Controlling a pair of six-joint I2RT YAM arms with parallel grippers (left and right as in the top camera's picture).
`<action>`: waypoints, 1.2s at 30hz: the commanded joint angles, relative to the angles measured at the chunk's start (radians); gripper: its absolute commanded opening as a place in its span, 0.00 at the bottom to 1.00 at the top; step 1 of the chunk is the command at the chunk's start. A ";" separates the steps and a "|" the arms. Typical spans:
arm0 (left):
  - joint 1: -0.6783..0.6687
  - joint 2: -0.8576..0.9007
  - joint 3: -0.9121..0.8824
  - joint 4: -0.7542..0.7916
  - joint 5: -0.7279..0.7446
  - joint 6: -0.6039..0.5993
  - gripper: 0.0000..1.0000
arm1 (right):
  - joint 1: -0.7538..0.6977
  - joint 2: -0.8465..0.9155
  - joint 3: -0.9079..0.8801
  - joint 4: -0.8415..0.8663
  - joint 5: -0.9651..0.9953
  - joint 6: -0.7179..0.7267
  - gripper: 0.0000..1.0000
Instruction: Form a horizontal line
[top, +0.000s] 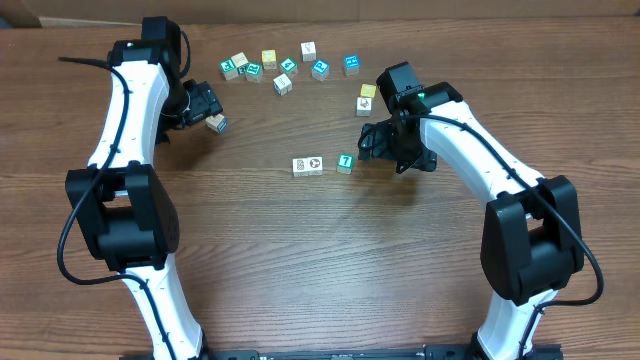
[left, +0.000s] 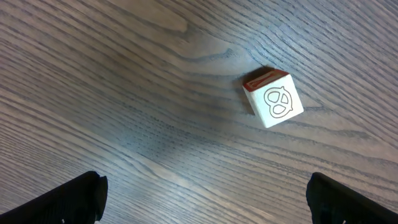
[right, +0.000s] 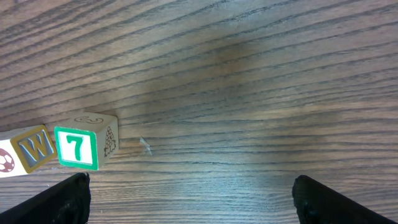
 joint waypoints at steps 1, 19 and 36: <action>-0.008 0.010 0.015 0.001 -0.005 0.009 1.00 | -0.001 -0.029 -0.004 0.002 0.006 0.000 1.00; -0.008 0.010 0.015 0.001 -0.005 0.009 1.00 | -0.001 -0.026 -0.144 0.159 0.006 0.004 0.39; -0.008 0.010 0.015 0.001 -0.005 0.009 1.00 | -0.001 -0.023 -0.153 0.179 0.006 0.004 0.33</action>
